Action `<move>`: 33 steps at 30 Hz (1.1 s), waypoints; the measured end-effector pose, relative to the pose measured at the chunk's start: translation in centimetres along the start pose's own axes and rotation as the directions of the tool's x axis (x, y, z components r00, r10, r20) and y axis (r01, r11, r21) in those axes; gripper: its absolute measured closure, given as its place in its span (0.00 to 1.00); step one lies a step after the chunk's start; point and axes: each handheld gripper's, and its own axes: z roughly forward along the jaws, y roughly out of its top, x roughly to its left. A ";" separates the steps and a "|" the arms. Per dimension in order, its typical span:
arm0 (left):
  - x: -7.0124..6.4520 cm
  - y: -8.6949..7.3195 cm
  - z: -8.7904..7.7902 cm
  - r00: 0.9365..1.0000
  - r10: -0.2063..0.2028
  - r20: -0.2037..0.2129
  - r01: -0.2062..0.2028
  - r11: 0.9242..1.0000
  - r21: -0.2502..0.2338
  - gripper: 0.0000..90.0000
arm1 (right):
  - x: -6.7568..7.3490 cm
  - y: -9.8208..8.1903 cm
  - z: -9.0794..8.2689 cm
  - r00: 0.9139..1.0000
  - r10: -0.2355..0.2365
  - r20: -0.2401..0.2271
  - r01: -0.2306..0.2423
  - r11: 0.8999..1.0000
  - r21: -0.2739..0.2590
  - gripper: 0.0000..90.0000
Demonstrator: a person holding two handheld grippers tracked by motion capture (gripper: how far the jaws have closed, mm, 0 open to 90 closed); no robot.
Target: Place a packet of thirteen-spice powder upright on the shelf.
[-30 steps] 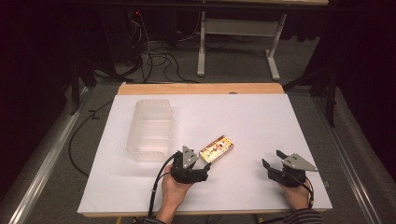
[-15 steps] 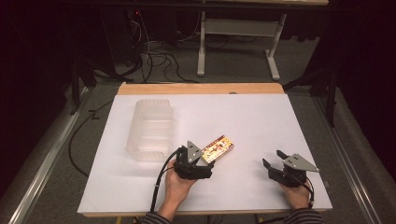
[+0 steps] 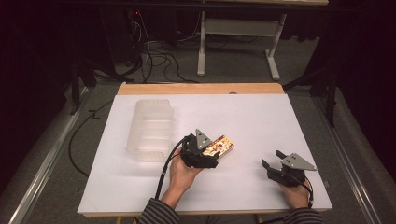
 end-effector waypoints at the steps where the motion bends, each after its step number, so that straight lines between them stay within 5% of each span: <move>1: 0.0 0.1 0.3 1.000 -0.005 0.001 0.005 1.000 0.008 0.19 | 0.0 0.0 0.0 1.000 0.003 -0.001 -0.003 1.000 0.002 0.38; 19: -0.3 2.2 5.1 0.999 0.016 0.034 -0.020 0.992 0.127 0.19 | 0.0 -0.1 -0.1 1.000 0.009 0.004 -0.009 1.000 -0.012 0.38; 33: -0.5 1.4 8.5 0.999 0.015 0.030 -0.021 0.980 0.200 0.18 | 0.0 -0.1 -0.1 1.000 0.016 0.007 -0.016 1.000 -0.011 0.38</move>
